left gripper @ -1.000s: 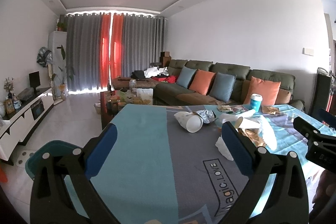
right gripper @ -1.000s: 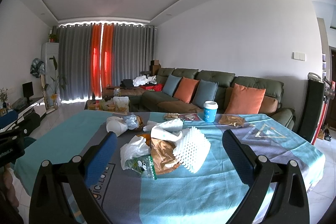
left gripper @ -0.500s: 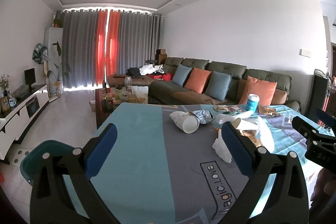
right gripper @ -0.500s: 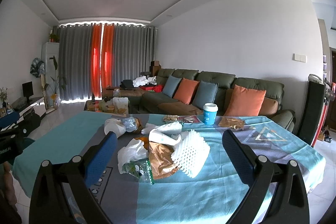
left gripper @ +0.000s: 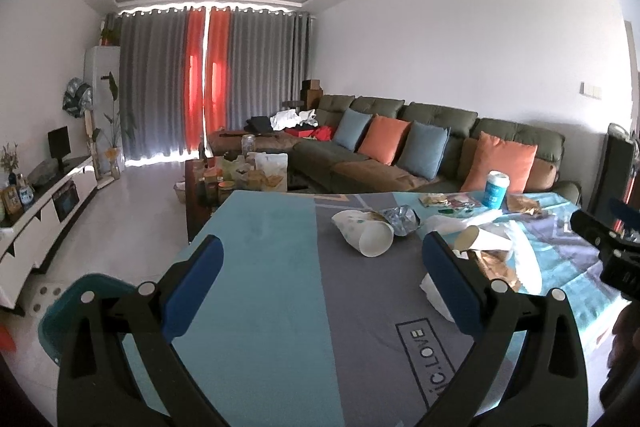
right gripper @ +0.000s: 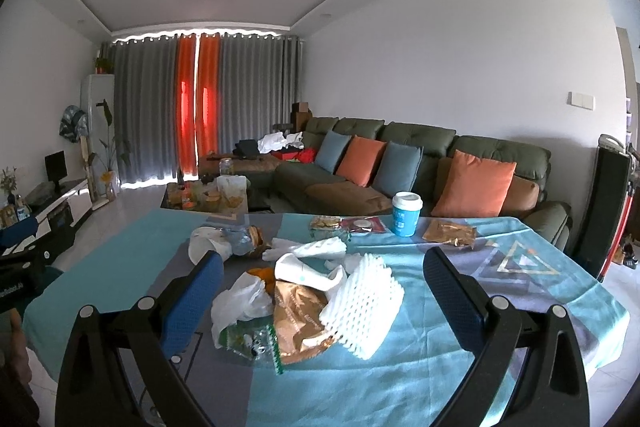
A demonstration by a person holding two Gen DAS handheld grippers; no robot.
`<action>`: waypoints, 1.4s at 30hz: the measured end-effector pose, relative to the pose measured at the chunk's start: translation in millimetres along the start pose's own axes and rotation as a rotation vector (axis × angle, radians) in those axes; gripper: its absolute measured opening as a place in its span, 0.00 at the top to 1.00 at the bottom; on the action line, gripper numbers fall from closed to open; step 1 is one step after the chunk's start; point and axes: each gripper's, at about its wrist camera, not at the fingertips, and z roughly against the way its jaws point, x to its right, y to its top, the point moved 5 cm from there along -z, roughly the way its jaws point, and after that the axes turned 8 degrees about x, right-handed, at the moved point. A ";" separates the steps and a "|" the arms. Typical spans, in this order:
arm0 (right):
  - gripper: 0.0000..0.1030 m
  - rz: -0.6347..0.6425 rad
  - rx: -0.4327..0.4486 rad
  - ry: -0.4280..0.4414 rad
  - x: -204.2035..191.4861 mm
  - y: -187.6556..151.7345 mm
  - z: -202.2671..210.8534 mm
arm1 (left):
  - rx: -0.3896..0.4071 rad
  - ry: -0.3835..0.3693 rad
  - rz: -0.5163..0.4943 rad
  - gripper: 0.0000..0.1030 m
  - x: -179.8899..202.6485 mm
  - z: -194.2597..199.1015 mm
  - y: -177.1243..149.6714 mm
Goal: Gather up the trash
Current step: 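Move both tools toward the trash on the table, then grasp the white paper cup with the left tool while the right tool grasps the green snack wrapper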
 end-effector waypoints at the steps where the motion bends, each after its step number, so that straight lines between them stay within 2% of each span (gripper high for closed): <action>1: 0.06 0.001 -0.002 0.004 0.4 0.9 -3.5 | -0.001 -0.002 -0.002 0.05 0.9 -3.1 1.1; 9: 0.06 0.020 -0.059 0.062 -1.7 6.2 -36.0 | -0.028 -0.031 -0.042 0.05 12.1 -36.3 10.2; 18: 0.06 0.066 -0.121 0.127 -5.8 15.0 -81.1 | -0.147 -0.097 -0.021 0.05 23.1 -103.6 14.6; 25: 0.06 0.079 -0.172 0.154 -7.4 16.8 -116.9 | -0.220 -0.109 0.018 0.05 26.5 -145.8 4.9; 33: 0.06 0.050 -0.263 0.147 12.4 10.2 -156.5 | -0.320 -0.118 0.034 0.05 38.3 -199.3 -14.6; 42: 0.06 0.026 -0.324 0.204 4.6 5.1 -186.1 | -0.448 -0.120 0.076 0.05 45.2 -246.6 -43.1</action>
